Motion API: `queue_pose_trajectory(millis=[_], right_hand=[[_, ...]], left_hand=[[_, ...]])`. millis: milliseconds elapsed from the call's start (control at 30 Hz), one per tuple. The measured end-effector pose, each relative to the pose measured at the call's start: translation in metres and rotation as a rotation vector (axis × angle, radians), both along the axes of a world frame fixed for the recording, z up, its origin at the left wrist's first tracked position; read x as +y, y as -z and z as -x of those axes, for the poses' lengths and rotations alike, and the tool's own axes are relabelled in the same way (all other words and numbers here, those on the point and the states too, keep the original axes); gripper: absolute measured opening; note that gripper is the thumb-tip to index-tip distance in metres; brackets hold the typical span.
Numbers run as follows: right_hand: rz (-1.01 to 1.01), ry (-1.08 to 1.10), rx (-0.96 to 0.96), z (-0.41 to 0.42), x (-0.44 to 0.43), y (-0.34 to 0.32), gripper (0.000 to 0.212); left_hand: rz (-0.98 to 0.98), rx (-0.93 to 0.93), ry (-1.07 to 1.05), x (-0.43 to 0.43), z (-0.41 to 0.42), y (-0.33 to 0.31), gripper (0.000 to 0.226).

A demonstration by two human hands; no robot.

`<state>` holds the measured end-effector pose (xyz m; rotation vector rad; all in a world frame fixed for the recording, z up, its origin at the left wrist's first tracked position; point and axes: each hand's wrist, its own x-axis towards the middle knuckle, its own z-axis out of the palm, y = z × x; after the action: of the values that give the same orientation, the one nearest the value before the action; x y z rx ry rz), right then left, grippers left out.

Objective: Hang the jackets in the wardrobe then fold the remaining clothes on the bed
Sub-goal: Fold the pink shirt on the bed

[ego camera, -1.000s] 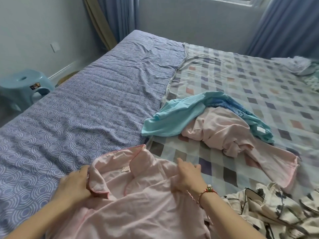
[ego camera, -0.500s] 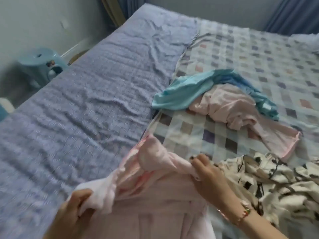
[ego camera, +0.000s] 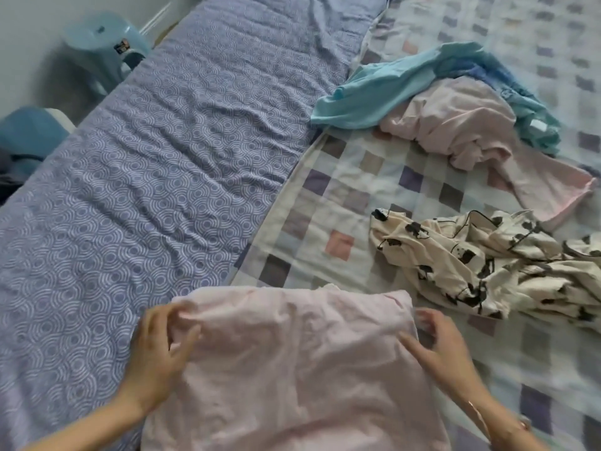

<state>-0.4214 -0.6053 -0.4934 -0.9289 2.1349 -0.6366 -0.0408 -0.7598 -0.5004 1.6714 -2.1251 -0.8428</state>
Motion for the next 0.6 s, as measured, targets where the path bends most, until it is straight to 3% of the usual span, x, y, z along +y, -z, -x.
queue_pose_trajectory(millis=[33,100,167,234,334,434,534,601], right_hand=[[-0.104,0.085,-0.006,0.004,-0.013,0.0,0.038],[-0.255,0.233,-0.234,0.006,-0.038,-0.001,0.048],[-0.3,0.275,-0.466,0.0,-0.049,-0.004,0.047],[-0.207,0.23,-0.434,-0.003,-0.048,0.0,0.031],[0.137,0.337,-0.304,0.006,-0.041,0.0,0.016],[0.319,0.58,-0.504,0.012,-0.055,-0.002,0.004],[0.195,0.478,-0.541,0.01,-0.08,0.005,0.034],[0.085,0.387,-0.574,0.007,-0.081,0.013,0.056]], left_hand=[[-0.014,-0.004,-0.193,-0.006,0.012,-0.001,0.059],[-0.237,-0.099,-0.449,-0.032,0.034,0.003,0.057],[-0.353,-0.241,-0.435,-0.035,0.038,0.021,0.054],[-0.372,-0.329,-0.324,-0.034,0.038,0.016,0.05],[-0.174,-0.272,-0.331,-0.038,0.034,-0.006,0.043],[-0.024,-0.168,-0.434,-0.07,0.04,-0.03,0.043],[0.106,-0.1,-0.524,-0.102,0.054,-0.016,0.033],[0.305,-0.171,-0.385,-0.098,0.069,0.0,0.036]])
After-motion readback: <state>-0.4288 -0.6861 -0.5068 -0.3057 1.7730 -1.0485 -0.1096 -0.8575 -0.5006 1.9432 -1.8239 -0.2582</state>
